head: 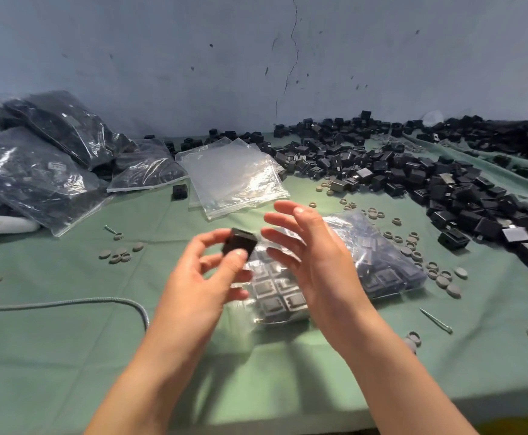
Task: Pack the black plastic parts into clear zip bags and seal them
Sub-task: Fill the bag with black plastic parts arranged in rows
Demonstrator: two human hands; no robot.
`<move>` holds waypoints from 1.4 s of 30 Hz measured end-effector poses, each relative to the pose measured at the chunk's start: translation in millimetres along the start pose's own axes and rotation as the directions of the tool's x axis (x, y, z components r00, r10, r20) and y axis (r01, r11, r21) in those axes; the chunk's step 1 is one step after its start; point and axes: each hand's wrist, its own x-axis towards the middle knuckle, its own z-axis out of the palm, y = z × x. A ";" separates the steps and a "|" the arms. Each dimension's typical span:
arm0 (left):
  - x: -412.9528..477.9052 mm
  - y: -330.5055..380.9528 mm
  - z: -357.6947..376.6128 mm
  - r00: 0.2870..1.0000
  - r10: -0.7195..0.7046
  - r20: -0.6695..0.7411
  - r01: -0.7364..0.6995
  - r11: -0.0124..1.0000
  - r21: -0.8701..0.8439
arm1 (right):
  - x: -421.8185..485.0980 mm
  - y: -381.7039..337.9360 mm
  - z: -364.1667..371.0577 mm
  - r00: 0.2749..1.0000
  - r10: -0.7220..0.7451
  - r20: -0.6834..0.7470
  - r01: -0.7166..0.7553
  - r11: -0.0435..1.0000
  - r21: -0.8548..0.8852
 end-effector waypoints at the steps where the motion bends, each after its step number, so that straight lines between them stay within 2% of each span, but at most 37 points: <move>1: 3.7 -1.1 -9.0 0.996 0.027 -0.084 -0.019 0.995 0.095 | 1.1 0.1 -3.5 1.000 -0.011 -0.026 0.010 1.000 -0.026; 3: 7.5 -5.2 -23.7 0.981 0.030 -0.192 0.017 0.971 0.239 | 3.8 -0.8 -13.0 0.996 -0.016 -0.090 0.013 0.999 -0.044; 6: 6.9 -12.0 -27.4 0.978 -0.059 -0.200 0.114 0.955 0.276 | 8.2 -5.8 -27.6 0.980 -0.006 -0.199 -0.001 0.999 -0.032; 8: 6.5 -14.7 -21.2 0.982 -0.130 -0.140 0.158 0.965 0.210 | 9.5 -10.2 -36.2 0.964 0.002 -0.266 -0.004 1.000 -0.006; 13: 6.3 -11.1 -1.5 0.969 -0.247 -0.004 0.245 0.962 -0.117 | 8.4 -14.6 -53.2 0.926 0.033 -0.377 -0.022 0.999 0.036; 15: 4.5 -11.2 1.1 0.969 -0.243 0.053 0.248 0.961 -0.123 | 8.3 -14.2 -55.9 0.919 0.044 -0.392 -0.027 0.998 0.049; 20: -2.6 -21.0 1.7 0.983 -0.146 0.115 0.119 0.969 0.216 | 7.7 -14.0 -57.1 0.911 0.044 -0.409 -0.029 0.999 0.045; 25: -1.9 -22.9 1.9 0.982 -0.148 0.115 0.125 0.974 0.187 | 8.8 -15.0 -56.2 0.903 0.052 -0.426 -0.031 0.998 0.056; 31: 0.5 -23.4 6.3 0.987 -0.110 0.120 0.072 0.955 0.287 | 8.8 -15.2 -55.8 0.896 0.049 -0.441 -0.030 0.998 0.051; 34: 1.6 -21.9 8.6 0.979 -0.147 0.144 0.105 0.958 0.268 | 9.2 -15.3 -56.4 0.890 0.040 -0.455 -0.031 0.999 0.026; 39: 5.3 -14.9 13.9 0.954 -0.267 0.134 0.268 0.963 0.013 | 9.6 -14.1 -57.1 0.877 -0.031 -0.479 -0.027 0.993 -0.114; 42: 8.0 -12.1 16.4 0.951 -0.254 0.177 0.253 0.967 0.023 | 10.0 -12.9 -56.7 0.869 -0.071 -0.490 -0.018 0.984 -0.175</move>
